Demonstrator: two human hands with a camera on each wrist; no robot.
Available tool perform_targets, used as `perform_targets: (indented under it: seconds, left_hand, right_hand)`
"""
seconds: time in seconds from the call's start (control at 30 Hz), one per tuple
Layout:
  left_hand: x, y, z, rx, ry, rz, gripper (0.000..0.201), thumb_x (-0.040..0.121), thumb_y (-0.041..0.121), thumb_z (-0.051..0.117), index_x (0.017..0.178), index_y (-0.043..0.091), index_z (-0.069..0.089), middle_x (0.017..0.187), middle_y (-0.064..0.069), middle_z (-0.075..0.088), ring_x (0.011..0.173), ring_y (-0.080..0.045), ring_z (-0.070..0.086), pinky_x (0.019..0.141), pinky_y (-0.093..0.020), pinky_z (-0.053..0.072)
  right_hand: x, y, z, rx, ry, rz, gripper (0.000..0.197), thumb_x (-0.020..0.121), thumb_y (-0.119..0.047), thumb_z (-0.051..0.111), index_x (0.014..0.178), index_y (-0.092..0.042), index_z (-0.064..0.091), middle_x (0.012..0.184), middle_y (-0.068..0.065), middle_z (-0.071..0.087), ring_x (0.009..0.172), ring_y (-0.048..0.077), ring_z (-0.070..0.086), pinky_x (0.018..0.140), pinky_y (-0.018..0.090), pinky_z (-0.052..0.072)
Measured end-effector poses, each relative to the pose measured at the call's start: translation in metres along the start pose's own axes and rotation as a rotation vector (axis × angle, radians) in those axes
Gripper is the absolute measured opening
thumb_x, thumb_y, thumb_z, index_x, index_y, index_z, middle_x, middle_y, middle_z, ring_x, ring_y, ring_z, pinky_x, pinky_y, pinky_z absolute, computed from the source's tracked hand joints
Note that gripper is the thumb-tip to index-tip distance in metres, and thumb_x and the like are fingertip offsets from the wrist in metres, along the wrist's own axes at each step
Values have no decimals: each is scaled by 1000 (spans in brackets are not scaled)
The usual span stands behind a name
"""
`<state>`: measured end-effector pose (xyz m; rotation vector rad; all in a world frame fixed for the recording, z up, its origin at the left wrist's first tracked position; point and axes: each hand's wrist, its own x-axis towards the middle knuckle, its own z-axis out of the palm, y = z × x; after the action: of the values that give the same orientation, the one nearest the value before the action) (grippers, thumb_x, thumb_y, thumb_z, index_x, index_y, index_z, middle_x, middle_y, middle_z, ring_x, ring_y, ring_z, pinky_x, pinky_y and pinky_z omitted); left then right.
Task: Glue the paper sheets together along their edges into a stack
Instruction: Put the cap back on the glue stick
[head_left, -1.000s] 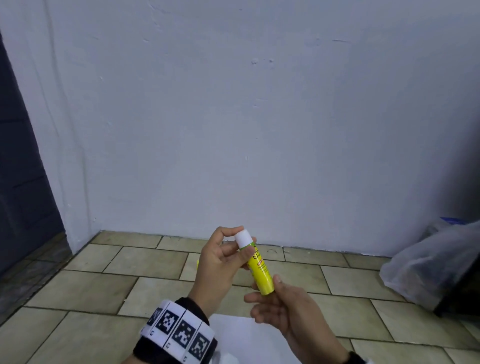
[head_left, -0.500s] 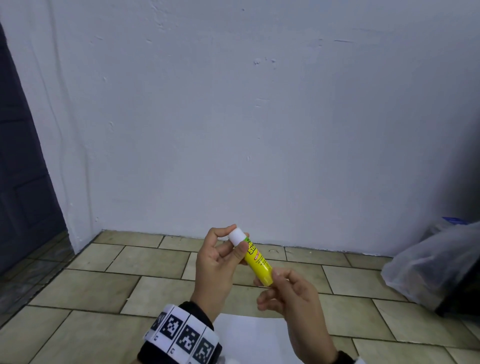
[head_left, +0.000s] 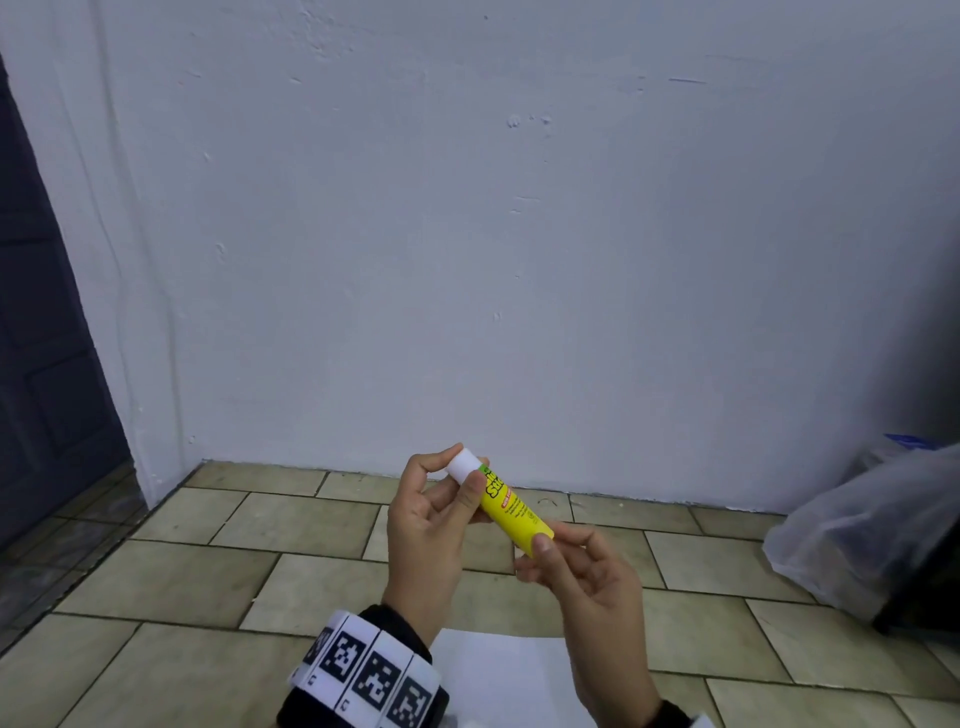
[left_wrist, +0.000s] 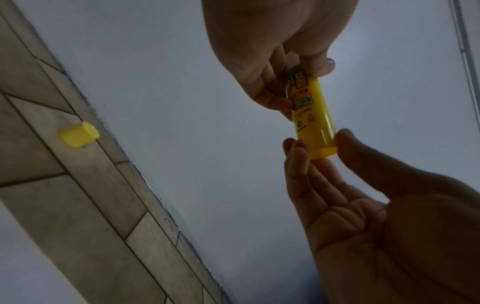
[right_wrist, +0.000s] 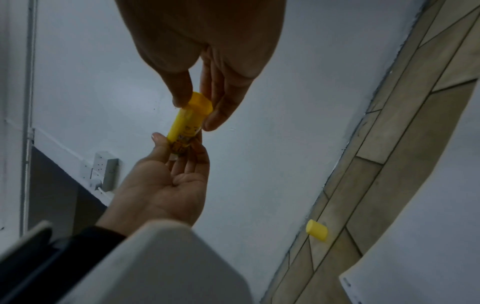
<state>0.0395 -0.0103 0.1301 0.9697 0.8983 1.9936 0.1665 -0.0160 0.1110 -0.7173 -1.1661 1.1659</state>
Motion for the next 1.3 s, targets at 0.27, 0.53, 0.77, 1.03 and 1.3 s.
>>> perform_targets:
  seconds: [0.27, 0.53, 0.77, 1.03, 1.3]
  left_hand:
    - [1, -2, 1, 21, 119, 4, 27, 74, 30, 63, 96, 15, 59, 84, -2, 75, 58, -12, 55, 59, -22, 49]
    - [12, 4, -12, 97, 115, -32, 20, 81, 24, 65, 101, 23, 63, 83, -1, 75, 70, -12, 59, 63, -20, 48]
    - [28, 15, -46, 282, 27, -146, 35, 102, 30, 39, 134, 38, 51, 93, 3, 69, 83, -7, 60, 69, -21, 49]
    - [35, 7, -79, 348, -100, -284, 54, 91, -1, 57, 139, 16, 39, 108, -3, 70, 77, -13, 69, 63, -25, 50]
    - [41, 5, -87, 413, -131, -174, 37, 76, 3, 77, 110, 14, 68, 99, 2, 73, 80, -5, 64, 64, -14, 48]
  right_hand:
    - [6, 13, -4, -516, -25, -672, 18, 74, -25, 75, 90, -25, 66, 88, -8, 71, 80, 9, 68, 75, 16, 52]
    - [32, 7, -5, -769, -227, -670, 32, 87, -57, 53, 93, -27, 62, 76, -17, 62, 71, -1, 55, 69, 13, 42]
    - [92, 26, 6, -1554, -780, -33, 38, 93, -37, 52, 126, -20, 50, 120, 0, 60, 110, 18, 54, 94, 33, 43]
    - [125, 108, 60, -1680, -1159, 99, 71, 85, -15, 69, 144, -9, 29, 140, 16, 43, 125, 34, 47, 99, 43, 43]
    - [133, 147, 83, -1668, -1214, 24, 57, 87, -7, 63, 138, -6, 40, 140, 17, 45, 126, 35, 47, 100, 41, 39]
